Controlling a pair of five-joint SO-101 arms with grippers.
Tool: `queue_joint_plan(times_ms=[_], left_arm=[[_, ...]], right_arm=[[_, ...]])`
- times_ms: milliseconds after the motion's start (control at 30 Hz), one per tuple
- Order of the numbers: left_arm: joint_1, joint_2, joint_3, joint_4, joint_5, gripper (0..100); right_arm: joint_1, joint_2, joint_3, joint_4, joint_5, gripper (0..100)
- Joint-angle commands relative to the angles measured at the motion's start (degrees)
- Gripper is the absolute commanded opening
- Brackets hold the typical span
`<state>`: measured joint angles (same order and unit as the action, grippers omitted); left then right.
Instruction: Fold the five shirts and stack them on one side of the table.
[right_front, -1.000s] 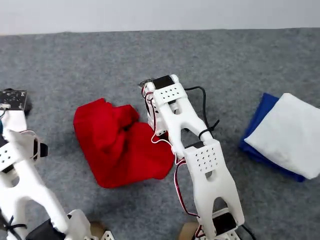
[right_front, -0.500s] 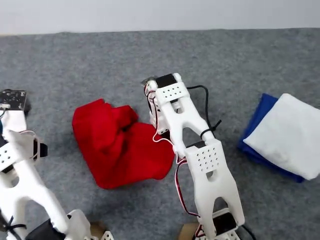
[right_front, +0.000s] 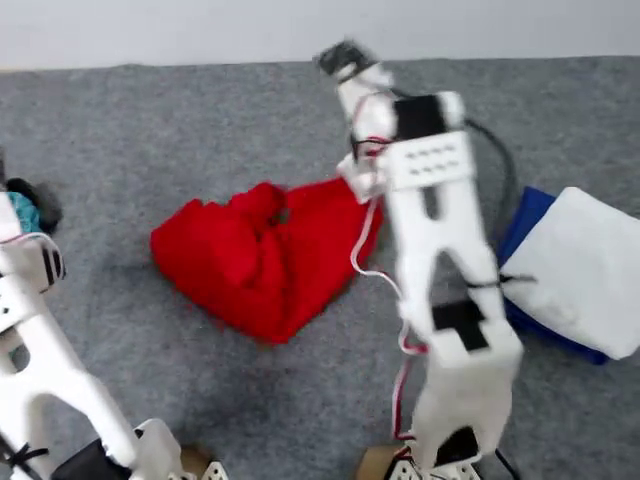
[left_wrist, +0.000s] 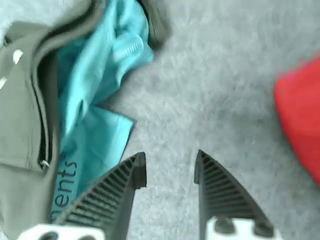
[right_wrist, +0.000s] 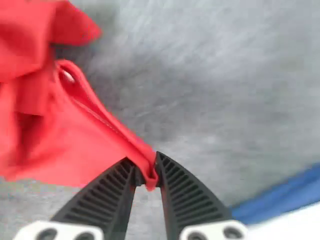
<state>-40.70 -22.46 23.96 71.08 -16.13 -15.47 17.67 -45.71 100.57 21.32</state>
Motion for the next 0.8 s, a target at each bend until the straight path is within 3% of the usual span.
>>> queue_joint_plan(times_ms=[0, 233, 400, 600, 767], left_arm=[[2.99, -2.02, -4.70, 1.85, 1.93, 15], [13.45, -2.02, -12.35, 10.02, 4.04, 15], [21.98, -1.58, -14.64, 10.29, 7.03, 15], [32.35, 0.70, -14.29, 3.60, 7.38, 15], [37.45, 13.19, -16.57, -1.67, 9.76, 16]], right_arm=[[1.98, -14.37, -1.67, 1.10, 5.01, 1.0], [1.98, -31.25, -1.67, -3.91, 15.38, 1.0], [4.18, -34.95, -1.32, 0.22, 19.60, 1.0], [9.71, -35.56, 0.09, 2.33, 19.87, 1.0], [12.44, -36.62, 6.07, 2.33, 19.96, 1.0]])
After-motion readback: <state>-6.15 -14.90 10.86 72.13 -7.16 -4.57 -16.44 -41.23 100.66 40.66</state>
